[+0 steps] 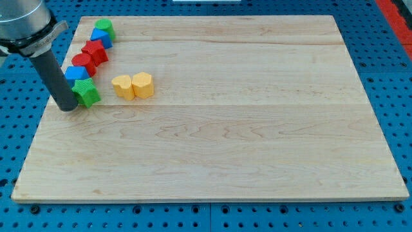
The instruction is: Push the yellow heart into the green star
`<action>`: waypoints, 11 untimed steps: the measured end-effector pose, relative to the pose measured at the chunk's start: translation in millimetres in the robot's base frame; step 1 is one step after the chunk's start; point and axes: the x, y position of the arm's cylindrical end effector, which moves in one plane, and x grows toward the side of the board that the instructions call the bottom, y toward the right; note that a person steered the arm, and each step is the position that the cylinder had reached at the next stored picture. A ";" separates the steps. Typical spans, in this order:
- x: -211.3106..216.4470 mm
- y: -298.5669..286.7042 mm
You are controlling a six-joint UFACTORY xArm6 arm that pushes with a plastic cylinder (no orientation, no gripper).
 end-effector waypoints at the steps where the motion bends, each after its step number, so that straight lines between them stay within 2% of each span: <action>1: 32.4 0.6; 2: 41.6 49.5; 3: 8.3 129.3; 4: -43.3 172.1; 5: -86.9 183.5; 6: -86.8 132.5; 7: -68.5 116.8; 8: -56.2 116.8; 11: -58.8 90.3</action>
